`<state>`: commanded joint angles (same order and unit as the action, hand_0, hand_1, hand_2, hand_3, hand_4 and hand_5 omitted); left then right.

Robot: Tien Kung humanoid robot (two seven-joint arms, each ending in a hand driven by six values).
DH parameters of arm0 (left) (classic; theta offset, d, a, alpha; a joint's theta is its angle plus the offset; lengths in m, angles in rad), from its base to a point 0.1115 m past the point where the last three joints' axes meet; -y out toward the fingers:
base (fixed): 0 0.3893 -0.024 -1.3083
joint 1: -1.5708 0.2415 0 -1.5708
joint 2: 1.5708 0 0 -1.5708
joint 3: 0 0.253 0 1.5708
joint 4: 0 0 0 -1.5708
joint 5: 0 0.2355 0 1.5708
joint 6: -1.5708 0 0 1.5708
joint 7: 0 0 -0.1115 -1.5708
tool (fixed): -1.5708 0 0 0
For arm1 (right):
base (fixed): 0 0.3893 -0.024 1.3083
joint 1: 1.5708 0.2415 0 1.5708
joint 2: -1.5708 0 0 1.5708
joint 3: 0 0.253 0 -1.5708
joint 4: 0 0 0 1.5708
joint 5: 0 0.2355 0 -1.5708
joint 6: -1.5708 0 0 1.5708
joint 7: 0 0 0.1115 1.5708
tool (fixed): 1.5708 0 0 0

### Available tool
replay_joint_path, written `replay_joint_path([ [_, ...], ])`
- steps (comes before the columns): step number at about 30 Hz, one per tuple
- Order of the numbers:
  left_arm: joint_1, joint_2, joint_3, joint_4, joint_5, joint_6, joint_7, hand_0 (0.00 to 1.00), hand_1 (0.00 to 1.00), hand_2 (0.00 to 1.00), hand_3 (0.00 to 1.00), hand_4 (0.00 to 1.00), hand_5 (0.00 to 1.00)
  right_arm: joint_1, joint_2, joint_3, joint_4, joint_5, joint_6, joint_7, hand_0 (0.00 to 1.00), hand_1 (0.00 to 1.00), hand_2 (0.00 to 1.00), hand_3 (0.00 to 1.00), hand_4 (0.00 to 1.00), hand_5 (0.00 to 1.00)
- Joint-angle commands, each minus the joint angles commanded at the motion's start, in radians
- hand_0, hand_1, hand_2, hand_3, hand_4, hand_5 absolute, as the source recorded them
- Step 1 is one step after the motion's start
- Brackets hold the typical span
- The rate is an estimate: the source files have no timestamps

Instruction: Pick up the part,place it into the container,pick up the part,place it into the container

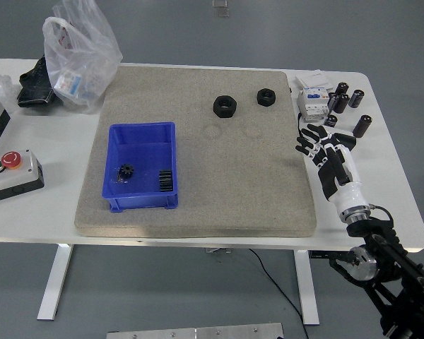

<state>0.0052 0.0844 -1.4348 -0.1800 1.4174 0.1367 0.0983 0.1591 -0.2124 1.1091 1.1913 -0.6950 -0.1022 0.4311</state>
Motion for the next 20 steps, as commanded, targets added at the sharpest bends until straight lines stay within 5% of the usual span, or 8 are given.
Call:
replay_joint_path([
  [2, 0.002, -0.002, -0.002, 0.0, 0.002, -0.001, 0.002, 0.67, 0.514, 0.54, 0.632, 0.625, 0.236, -0.004, 0.0, 0.01, 0.002, -0.002, 0.001, -0.001, 0.648, 0.682, 0.661, 0.667, 0.781, 0.602],
  [20, 0.004, -0.005, -0.008, 0.0, -0.002, 0.0, -0.001, 0.67, 0.499, 0.535, 0.631, 0.624, 0.236, -0.025, 0.004, 0.095, -0.013, -0.003, 0.011, -0.005, 0.648, 0.685, 0.624, 0.66, 0.782, 0.599],
])
